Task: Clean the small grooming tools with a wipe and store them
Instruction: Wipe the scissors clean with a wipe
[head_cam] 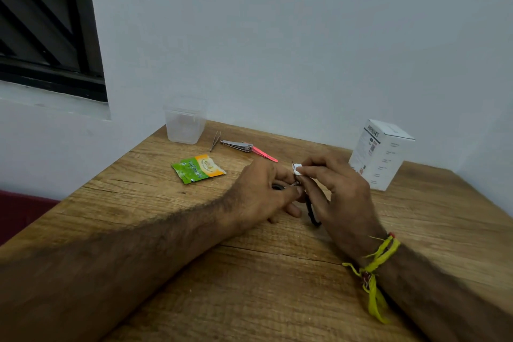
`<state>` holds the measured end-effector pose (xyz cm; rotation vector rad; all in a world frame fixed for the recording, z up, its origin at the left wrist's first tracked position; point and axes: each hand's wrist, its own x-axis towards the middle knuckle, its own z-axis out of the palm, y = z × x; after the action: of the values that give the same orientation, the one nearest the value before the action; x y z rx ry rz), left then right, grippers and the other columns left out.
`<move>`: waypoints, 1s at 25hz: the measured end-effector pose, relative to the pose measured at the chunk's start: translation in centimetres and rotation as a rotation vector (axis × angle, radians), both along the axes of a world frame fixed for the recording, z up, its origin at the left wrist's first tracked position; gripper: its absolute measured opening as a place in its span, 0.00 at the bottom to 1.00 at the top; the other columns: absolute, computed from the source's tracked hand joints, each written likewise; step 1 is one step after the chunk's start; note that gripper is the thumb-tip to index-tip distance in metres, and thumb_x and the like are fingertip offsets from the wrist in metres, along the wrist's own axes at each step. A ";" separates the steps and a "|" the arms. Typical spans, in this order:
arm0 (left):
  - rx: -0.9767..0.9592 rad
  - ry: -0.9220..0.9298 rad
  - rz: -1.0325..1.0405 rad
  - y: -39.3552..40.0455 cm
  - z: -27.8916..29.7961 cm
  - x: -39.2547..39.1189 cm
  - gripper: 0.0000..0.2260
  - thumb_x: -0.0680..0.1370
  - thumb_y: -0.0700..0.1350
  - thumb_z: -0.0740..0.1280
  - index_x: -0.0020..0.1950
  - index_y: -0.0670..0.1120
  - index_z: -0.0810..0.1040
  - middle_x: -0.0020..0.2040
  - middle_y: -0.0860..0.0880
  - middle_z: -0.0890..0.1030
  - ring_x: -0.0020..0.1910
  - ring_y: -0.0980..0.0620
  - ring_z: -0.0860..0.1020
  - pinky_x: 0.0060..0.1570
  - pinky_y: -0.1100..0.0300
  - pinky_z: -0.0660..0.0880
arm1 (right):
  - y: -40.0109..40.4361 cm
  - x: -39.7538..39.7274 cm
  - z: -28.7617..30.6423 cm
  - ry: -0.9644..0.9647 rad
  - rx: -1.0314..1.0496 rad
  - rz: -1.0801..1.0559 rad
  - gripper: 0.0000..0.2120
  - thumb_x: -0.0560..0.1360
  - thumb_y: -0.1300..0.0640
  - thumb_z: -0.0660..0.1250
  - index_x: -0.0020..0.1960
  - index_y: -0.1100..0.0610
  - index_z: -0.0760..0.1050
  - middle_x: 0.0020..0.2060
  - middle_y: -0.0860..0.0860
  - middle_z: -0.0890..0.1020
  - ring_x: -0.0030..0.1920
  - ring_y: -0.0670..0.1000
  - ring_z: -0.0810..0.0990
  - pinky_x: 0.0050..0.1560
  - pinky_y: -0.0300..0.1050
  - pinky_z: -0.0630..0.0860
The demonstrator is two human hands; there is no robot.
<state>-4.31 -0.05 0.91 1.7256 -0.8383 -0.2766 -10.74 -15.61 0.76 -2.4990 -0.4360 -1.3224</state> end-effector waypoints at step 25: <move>-0.154 0.253 -0.002 -0.6 -0.2 -0.3 0.05 0.75 0.32 0.72 0.50 0.37 0.83 0.46 0.42 0.86 0.45 0.47 0.86 0.45 0.53 0.83 | 0.7 0.5 -0.1 0.017 -0.266 -0.131 0.09 0.77 0.62 0.63 0.51 0.64 0.81 0.50 0.57 0.80 0.46 0.58 0.79 0.46 0.50 0.74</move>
<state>-4.57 -0.60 0.67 1.5091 -0.6587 -0.4114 -10.24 -14.93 0.62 -2.7974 -0.4806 -1.3686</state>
